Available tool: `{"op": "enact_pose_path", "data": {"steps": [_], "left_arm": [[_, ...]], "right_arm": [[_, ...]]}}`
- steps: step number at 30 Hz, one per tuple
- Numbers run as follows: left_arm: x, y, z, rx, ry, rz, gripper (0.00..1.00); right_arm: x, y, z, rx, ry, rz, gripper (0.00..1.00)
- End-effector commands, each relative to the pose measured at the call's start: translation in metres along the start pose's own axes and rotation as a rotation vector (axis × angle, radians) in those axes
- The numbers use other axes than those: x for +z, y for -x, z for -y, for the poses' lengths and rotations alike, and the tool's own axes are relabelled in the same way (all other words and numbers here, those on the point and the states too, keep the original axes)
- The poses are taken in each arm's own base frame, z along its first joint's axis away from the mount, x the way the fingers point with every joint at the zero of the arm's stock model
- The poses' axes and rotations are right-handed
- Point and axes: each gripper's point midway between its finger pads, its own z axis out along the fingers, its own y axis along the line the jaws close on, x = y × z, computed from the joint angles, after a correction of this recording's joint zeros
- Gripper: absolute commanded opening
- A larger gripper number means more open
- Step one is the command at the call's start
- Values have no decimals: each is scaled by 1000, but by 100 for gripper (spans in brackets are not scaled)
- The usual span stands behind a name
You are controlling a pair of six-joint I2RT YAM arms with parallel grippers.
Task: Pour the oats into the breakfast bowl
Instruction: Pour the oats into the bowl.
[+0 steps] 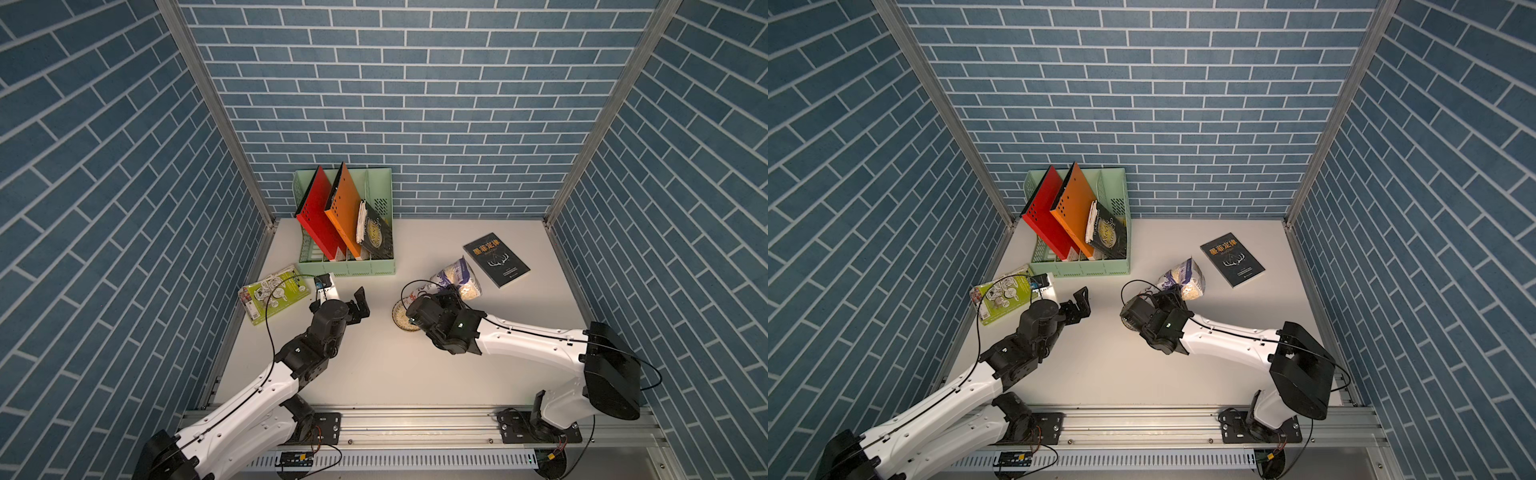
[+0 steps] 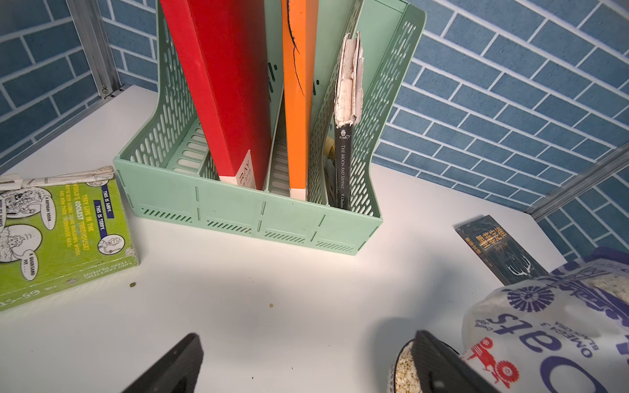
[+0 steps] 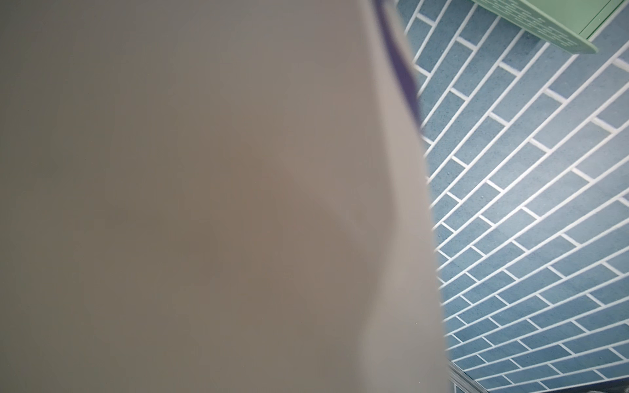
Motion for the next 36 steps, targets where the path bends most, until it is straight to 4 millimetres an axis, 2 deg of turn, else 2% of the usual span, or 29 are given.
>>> {"op": "enact_pose_path", "data": {"steps": [1, 5, 7, 11, 17, 23, 29, 36], "left_arm": [[-1, 9, -1, 8, 14, 15, 99], [-1, 8, -1, 12, 17, 14, 99], [-2, 17, 3, 5, 9, 28, 100], [-2, 18, 4, 6, 7, 29, 99], [-2, 20, 6, 6, 3, 32, 99], [-3, 27, 10, 17, -8, 44, 100], [-4, 43, 26, 14, -81, 69, 99], [-6, 70, 52, 57, -180, 83, 100]], "right_arm": [[-11, -21, 31, 197, -41, -12, 0], [-8, -23, 27, 236, -11, 1, 0], [-6, -24, 25, 254, 2, 0, 0], [-3, -28, 23, 320, 46, 21, 0], [4, -39, 10, 388, 115, 36, 0], [5, -38, -2, 531, 247, 144, 0], [2, -34, -18, 661, 395, 289, 0], [4, -34, -34, 760, 513, 404, 0]]}}
